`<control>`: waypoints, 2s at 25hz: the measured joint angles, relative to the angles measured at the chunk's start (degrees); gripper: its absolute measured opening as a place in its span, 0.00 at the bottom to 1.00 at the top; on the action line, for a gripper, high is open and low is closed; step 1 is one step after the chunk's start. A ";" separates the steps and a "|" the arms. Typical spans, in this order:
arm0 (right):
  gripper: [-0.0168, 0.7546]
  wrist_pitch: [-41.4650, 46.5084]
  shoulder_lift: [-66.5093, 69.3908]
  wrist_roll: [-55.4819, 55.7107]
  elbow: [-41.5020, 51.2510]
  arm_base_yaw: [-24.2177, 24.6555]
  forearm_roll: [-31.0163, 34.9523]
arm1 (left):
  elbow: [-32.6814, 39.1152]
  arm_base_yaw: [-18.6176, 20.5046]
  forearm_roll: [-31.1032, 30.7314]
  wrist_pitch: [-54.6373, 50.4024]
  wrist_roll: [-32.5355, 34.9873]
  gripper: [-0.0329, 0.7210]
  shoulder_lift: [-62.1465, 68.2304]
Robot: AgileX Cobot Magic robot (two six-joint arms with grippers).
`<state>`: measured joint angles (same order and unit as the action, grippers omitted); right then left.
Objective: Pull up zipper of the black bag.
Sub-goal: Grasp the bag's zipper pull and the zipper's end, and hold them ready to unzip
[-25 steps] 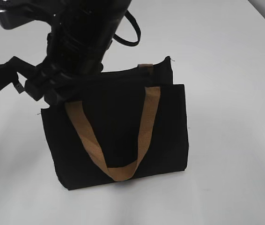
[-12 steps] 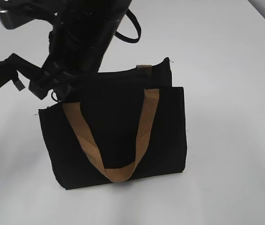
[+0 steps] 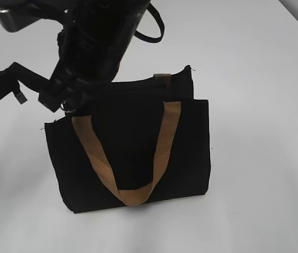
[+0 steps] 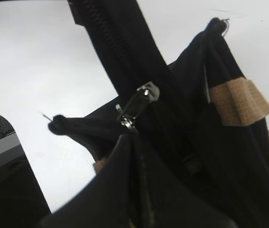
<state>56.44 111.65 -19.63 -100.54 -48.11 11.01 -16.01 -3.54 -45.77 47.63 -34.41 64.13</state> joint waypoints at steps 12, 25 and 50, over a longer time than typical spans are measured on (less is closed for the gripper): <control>0.35 -1.15 -0.44 -0.98 0.00 0.00 0.29 | 0.00 0.00 0.05 2.57 -0.04 0.05 0.00; 0.16 -2.67 0.93 -2.86 0.00 0.00 1.02 | 0.07 0.00 0.05 3.89 -0.04 0.05 0.00; 0.02 3.64 -2.77 -5.15 -0.05 0.00 -2.60 | 0.07 0.00 0.79 -5.30 -0.04 0.05 0.00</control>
<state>60.08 108.88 -24.79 -100.59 -48.11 8.41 -15.94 -3.54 -44.98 42.33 -34.45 64.13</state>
